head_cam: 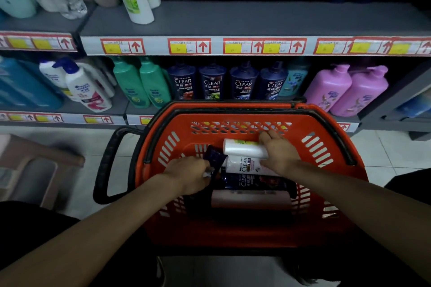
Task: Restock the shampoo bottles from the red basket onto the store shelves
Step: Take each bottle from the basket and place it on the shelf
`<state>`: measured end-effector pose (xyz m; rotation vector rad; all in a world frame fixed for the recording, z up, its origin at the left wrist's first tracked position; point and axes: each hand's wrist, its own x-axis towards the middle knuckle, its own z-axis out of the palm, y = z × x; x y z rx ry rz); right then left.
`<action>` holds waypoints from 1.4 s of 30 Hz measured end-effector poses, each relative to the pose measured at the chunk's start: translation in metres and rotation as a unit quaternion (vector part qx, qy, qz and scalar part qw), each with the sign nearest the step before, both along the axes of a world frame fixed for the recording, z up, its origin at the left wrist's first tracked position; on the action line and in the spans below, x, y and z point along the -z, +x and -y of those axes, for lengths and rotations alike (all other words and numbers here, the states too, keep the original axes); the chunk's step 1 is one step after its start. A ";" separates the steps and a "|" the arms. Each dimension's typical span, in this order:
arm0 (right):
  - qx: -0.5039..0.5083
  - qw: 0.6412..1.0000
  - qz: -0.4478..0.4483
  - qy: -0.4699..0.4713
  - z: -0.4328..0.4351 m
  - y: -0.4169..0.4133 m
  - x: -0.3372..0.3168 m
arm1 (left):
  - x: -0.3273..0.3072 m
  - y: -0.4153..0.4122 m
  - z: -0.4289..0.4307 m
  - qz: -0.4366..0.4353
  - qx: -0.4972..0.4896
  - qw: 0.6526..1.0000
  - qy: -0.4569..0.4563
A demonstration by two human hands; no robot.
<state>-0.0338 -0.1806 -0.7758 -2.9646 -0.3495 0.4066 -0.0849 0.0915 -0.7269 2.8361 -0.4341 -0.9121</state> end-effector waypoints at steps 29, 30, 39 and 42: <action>-0.258 0.944 0.201 0.041 -0.023 -0.018 -0.101 | -0.055 0.030 0.019 -0.063 -0.300 0.869 -0.388; -0.275 0.934 0.223 0.040 -0.023 -0.018 -0.109 | -0.060 0.030 0.019 -0.059 -0.295 0.867 -0.396; -0.318 0.864 0.389 0.012 -0.021 -0.022 -0.143 | -0.061 0.035 0.017 -0.223 -0.234 0.802 -0.502; -0.278 0.860 0.426 0.027 -0.020 -0.018 -0.146 | -0.081 0.027 0.021 -0.206 -0.233 0.808 -0.501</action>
